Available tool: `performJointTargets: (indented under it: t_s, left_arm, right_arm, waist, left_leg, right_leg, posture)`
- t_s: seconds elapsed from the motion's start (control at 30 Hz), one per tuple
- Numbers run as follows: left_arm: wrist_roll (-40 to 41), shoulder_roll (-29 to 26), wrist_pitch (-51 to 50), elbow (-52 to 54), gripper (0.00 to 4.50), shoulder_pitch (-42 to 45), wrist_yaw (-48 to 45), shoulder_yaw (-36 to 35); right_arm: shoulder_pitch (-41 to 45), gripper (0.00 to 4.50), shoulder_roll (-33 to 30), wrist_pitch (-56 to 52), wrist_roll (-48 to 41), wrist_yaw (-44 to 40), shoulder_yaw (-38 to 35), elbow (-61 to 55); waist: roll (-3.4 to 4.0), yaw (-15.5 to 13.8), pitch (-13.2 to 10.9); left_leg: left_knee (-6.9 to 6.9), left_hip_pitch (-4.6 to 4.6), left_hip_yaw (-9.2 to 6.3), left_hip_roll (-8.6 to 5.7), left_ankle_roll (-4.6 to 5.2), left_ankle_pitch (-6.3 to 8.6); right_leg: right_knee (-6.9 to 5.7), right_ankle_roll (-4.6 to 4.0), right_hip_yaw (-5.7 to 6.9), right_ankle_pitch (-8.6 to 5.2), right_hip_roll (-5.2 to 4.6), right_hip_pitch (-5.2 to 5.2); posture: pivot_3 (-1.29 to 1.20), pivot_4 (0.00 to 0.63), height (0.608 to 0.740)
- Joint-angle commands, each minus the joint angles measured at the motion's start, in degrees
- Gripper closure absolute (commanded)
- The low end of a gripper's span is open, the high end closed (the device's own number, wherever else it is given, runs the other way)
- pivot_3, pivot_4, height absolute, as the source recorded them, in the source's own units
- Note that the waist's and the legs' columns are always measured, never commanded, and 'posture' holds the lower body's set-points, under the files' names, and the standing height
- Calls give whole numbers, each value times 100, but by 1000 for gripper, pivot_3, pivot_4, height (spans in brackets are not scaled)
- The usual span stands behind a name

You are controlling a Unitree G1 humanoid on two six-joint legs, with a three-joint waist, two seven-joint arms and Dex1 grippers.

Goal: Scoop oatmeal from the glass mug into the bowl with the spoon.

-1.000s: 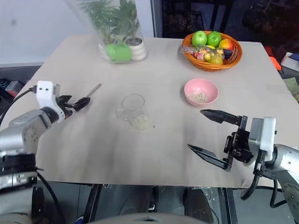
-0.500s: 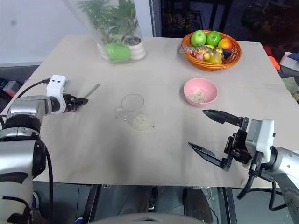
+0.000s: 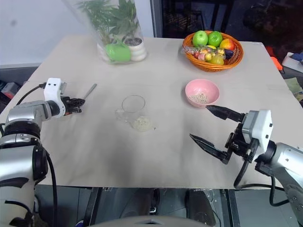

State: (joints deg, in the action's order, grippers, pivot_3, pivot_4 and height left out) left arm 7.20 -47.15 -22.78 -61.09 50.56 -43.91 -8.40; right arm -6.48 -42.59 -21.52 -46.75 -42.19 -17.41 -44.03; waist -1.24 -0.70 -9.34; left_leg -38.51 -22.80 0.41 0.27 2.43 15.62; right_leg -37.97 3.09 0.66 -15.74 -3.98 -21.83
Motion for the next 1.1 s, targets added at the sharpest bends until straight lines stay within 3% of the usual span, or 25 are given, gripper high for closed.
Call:
performJointTargets:
  t_s: [0.03, 0.27, 0.4, 0.5, 0.67, 0.73, 1.07, 1.1]
  left_arm:
    - [155, -115, 216, 650, 4188, -177, 90, -248]
    - [887, 139, 475, 3046, 4188, -1126, 578, -1220]
    - [1230, 278, -470, 4162, 4188, -1871, 747, -1385]
    - [997, 173, -1228, 4166, 3429, -2080, 1192, -1205]
    - [721, 184, -1700, 3507, 1081, -1516, 1570, -841]
    - [532, 158, -1609, 2863, 468, -1051, 1539, -608]
    - [-200, 313, -767, 0, 468, 643, 1046, 162]
    - [-276, 325, -702, -155, 705, 695, 1075, 219]
  right_arm:
    - [143, 0, 47, 89, 27, -30, 14, 47]
    - [663, 0, 17, -480, -409, 599, 99, -70]
    - [1125, 0, -235, -1006, -243, 1228, 154, -133]
    - [1158, 0, -229, -984, -347, 944, 243, 12]
    - [955, 0, -222, -858, -574, 591, 27, -77]
    - [754, 0, -250, -635, -508, 253, -90, -184]
    - [-218, 0, -258, -31, -173, -490, -746, -433]
    - [-286, 0, -248, 1, -136, -483, -760, -486]
  waist:
    - [-1, -3, -1]
    - [-3, -2, -2]
    - [3, 3, 0]
    - [3, 10, 0]
    - [-4, -46, -2]
    - [-11, -87, -3]
    - [-17, 19, -6]
    - [-17, 18, -6]
  left_leg:
    - [0, -1, 0, 0, 0, 0]
    - [0, -7, -2, 6, -7, -4]
    - [1, -6, -6, 6, -22, -12]
    - [2, -3, -5, 6, -19, -10]
    - [-2, -8, -15, 2, -2, -1]
    - [-10, -11, -24, -4, -1, -1]
    - [-12, -11, -11, -7, 0, 0]
    - [-12, -10, -10, -7, 0, 0]
  right_leg:
    - [0, 0, 0, 0, 0, 0]
    - [3, -2, -8, 1, -31, -3]
    - [3, -3, -17, 1, -41, -2]
    - [3, -3, -18, 1, -39, -2]
    - [2, -2, -1, 1, -9, 1]
    - [1, -2, 13, 1, -6, 6]
    - [0, 1, 9, 0, 6, 2]
    - [-1, 1, 9, 0, 7, 1]
  posture:
    - [0, 150, 740]
    - [0, 150, 740]
    - [0, 150, 740]
    - [0, 150, 740]
    - [0, 150, 740]
    - [0, 150, 740]
    - [0, 150, 740]
    - [0, 150, 740]
